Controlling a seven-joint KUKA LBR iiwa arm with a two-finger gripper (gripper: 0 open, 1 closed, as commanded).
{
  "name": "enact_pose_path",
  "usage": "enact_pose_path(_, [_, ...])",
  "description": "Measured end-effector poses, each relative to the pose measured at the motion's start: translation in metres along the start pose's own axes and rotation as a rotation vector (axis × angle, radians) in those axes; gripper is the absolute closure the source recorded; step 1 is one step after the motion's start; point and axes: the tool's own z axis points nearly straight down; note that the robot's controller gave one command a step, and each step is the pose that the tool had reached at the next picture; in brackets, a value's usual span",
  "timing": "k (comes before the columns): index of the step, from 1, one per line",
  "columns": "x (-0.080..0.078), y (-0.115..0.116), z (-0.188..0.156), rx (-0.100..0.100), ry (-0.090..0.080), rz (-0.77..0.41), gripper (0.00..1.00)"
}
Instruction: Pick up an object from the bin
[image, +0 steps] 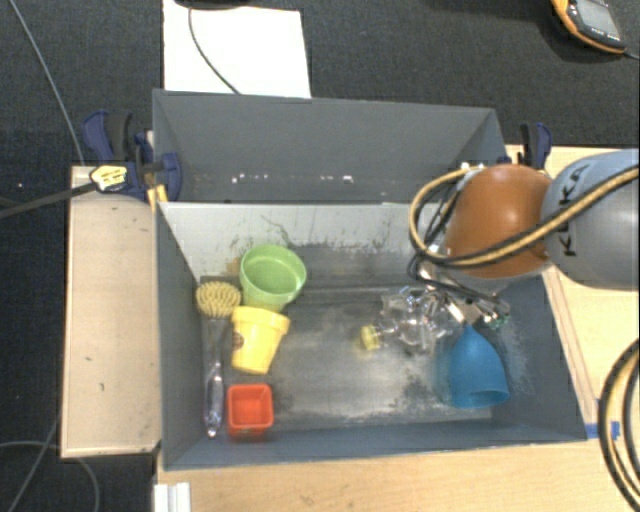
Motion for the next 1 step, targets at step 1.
enact_pose_path(1, [0.0006,0.0012,-0.0146,-0.002,0.002,0.002,1.0])
